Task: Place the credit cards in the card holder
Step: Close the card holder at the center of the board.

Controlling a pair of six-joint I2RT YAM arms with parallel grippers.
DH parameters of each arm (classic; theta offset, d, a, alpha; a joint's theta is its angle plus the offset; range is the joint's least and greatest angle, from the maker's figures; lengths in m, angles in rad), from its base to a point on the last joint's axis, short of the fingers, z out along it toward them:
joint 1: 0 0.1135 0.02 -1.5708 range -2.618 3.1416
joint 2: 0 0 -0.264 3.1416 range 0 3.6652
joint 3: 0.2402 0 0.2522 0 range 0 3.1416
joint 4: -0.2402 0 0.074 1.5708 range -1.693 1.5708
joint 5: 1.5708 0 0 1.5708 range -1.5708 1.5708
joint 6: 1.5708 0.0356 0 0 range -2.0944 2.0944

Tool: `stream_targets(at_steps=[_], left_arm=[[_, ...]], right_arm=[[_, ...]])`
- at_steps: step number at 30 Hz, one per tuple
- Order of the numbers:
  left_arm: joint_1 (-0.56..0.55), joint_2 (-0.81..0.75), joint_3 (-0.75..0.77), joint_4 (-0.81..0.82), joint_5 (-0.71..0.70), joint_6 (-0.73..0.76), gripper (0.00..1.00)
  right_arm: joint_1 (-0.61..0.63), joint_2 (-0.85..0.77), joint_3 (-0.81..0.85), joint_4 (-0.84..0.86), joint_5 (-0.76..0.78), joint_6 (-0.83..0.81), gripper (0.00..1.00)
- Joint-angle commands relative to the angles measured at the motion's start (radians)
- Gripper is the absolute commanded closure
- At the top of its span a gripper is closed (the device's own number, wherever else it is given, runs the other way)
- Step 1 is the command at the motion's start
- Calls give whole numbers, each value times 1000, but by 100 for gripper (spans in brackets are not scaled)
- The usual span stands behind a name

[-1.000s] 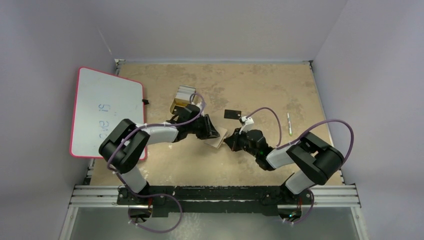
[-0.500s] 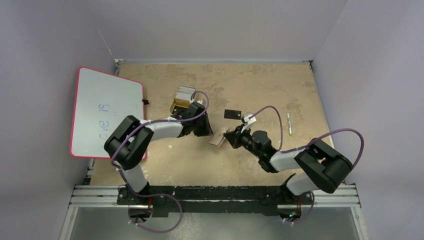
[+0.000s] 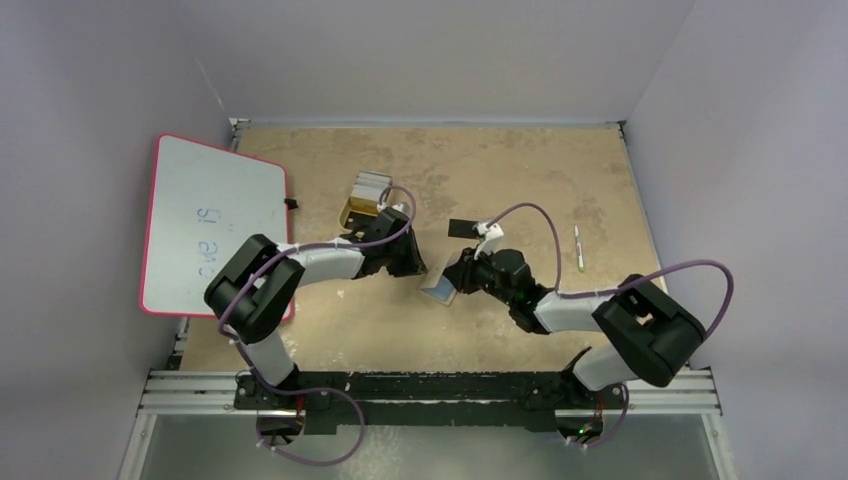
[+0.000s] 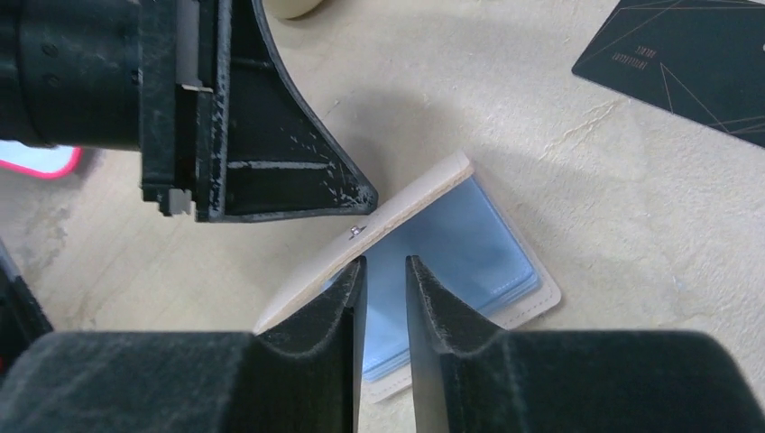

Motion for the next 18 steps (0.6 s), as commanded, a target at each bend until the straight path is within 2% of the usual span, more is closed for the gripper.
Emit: stream_targets(at_steps=[1,4,7,13,18], left_arm=[[-36,-32,14,-31,12,-10,80],[-45,-25,37,-53,0,-7,80],[-48,-34,45,-78,-18,3,80],[-70,-77,79,-113,-39,13,80],[-86,-81,118,-103,-14,16,79]], right_arm=[[5,-85,-15,-42,15,82,78],[5,-75,-10,-83,37,87,78],[5,-96,27,-205,49,126,71],[7,-263,108,-554,106,325,63],[7,-422,143,-738,195,420,59]])
